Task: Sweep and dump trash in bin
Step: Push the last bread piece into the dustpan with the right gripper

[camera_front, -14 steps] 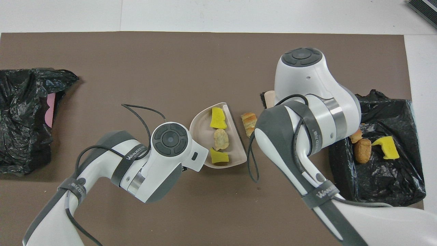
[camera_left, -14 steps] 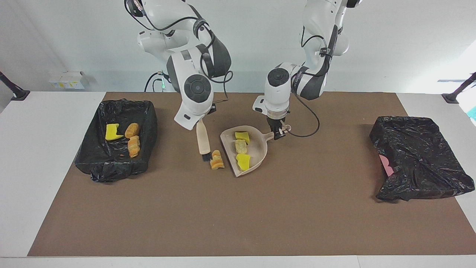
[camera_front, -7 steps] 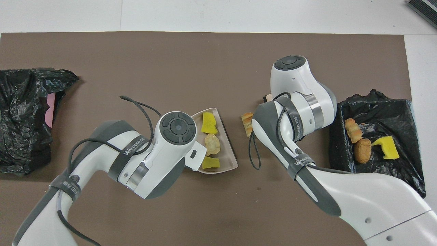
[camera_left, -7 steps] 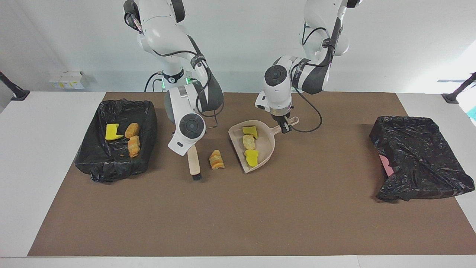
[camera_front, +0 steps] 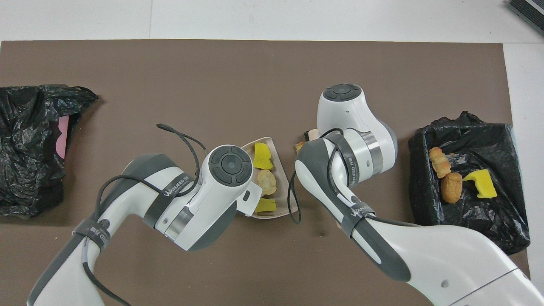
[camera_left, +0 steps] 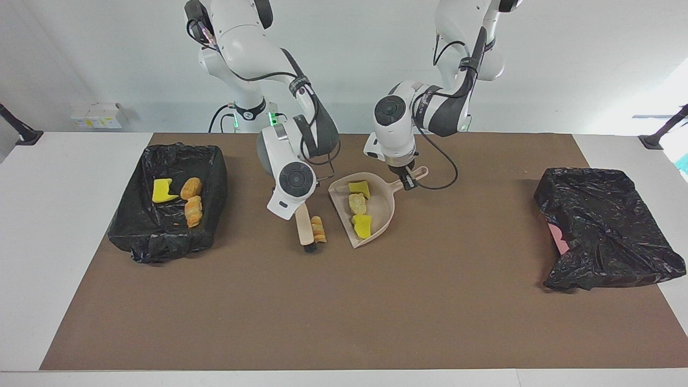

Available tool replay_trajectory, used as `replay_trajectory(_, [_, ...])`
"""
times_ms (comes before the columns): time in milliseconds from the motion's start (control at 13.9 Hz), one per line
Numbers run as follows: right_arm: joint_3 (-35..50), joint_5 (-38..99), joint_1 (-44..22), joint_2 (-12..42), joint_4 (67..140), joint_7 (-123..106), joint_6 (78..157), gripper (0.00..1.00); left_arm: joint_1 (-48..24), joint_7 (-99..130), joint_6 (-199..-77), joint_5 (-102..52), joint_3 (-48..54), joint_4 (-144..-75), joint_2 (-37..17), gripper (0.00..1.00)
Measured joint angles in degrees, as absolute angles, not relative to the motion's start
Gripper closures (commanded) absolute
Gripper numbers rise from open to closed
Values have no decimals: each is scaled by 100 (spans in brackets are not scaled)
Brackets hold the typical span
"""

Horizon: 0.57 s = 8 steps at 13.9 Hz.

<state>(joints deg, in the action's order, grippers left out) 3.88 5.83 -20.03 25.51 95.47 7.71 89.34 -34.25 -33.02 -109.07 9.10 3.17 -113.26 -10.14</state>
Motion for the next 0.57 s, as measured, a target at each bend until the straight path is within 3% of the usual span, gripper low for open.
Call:
replay_trajectory(215, [396, 820, -2273, 2240, 10135, 886, 9265, 100, -3425, -3303, -11182, 911, 317, -11455, -1017, 100])
replay_trajectory(574, [454, 1235, -2765, 2008, 10243, 1000, 9262, 100, -3424, -3432, -11861, 962, 315, -11618, -1057, 100])
